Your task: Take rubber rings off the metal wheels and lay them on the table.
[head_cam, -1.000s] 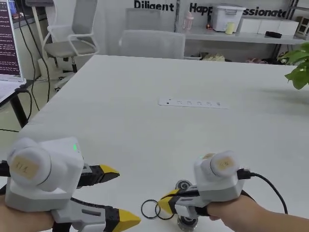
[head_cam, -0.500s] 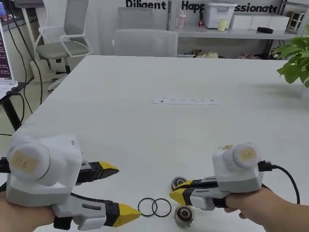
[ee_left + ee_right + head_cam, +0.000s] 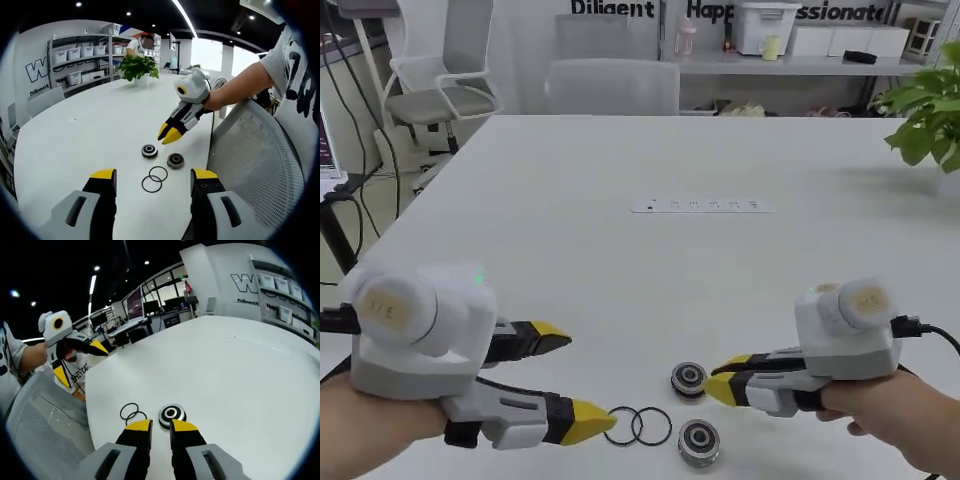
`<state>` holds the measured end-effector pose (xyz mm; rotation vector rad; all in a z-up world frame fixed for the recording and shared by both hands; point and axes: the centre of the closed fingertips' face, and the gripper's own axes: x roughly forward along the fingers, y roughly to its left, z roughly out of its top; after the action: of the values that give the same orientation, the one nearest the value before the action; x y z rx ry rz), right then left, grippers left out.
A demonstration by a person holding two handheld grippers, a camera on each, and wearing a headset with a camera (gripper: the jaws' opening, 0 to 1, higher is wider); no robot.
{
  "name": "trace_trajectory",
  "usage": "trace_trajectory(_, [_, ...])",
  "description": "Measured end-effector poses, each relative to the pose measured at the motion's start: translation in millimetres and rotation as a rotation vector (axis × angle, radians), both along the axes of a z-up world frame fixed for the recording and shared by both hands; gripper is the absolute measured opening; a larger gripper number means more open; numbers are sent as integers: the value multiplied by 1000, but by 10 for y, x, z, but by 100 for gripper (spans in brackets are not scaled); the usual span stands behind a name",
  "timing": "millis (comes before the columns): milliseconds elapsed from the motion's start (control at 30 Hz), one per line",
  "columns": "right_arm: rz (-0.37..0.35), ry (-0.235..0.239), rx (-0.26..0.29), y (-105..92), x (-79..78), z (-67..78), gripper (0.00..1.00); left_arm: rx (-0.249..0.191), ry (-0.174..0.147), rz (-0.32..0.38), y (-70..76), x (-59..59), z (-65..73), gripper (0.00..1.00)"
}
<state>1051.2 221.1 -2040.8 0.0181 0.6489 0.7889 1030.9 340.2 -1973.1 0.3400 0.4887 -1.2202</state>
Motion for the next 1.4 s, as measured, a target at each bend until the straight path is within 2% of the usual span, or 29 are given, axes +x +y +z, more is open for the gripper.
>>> trace_trajectory(233, [-15,-5,-14,-100,36,-15,12,-30,36,4,-83,106,10,57])
trace_trajectory(433, [-18,-4,-27,-142,61,-44,13,-30,36,4,-143,178,-2,56])
trace_trajectory(700, [-9,6,-41,-140,74,-132,14,-34,82,18,-206,281,-114,54])
trace_trajectory(1200, [-11,18,-47,-175,101,-244,15,-29,130,-14,-381,360,-342,52])
trace_trajectory(1400, [-10,23,-40,-173,98,-265,15,-11,132,-31,-465,390,-428,50])
